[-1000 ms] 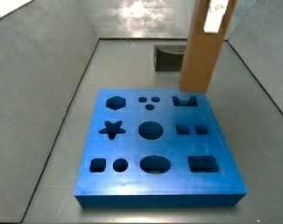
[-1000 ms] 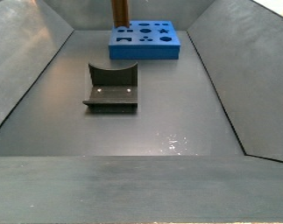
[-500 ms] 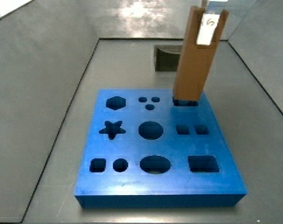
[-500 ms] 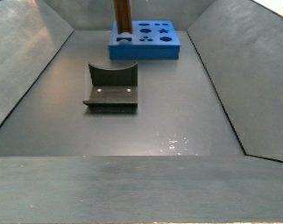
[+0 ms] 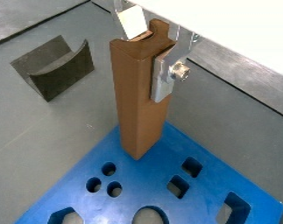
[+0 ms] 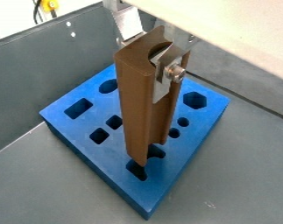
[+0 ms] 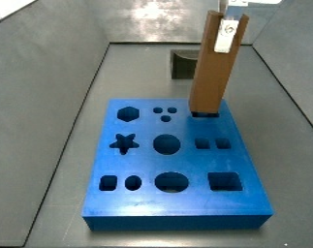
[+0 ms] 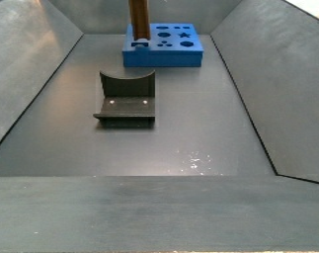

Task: Pick up the arch object. Move up. Move to above the board. Insert the arch object.
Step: Insert the arch object.

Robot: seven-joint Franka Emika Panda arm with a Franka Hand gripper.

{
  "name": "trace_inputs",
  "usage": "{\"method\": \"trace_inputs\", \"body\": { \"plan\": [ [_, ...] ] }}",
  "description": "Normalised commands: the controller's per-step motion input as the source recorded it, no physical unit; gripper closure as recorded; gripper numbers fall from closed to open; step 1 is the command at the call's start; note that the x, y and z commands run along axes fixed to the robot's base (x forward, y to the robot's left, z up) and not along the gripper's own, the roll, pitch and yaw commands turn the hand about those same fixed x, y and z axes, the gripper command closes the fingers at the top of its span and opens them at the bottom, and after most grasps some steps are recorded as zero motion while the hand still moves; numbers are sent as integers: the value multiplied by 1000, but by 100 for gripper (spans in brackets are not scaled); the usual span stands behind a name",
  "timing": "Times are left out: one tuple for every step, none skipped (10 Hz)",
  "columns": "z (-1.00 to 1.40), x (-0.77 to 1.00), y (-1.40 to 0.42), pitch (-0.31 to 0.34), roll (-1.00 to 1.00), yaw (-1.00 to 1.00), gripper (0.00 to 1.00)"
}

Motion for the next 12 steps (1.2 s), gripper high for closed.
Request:
{"method": "trace_inputs", "body": {
  "plan": [
    [-97, 177, 9, 0, 0, 0, 100],
    [-97, 211, 34, 1, 0, 0, 100],
    [-94, 189, 66, 10, 0, 0, 100],
    [-109, 163, 69, 6, 0, 0, 100],
    [-126, 94, 69, 14, 0, 0, 100],
    [-151, 0, 57, 20, 0, -11, 100],
    [-174, -66, 3, 20, 7, -6, 100],
    [-217, -109, 0, 0, 0, 0, 100],
    [-274, 0, -31, 0, 0, 0, 100],
    [-260, 0, -26, 0, 0, 0, 100],
    [-271, 0, -11, 0, 0, 0, 100],
    [-286, 0, 0, 0, 1, 0, 100]
  ]
}}
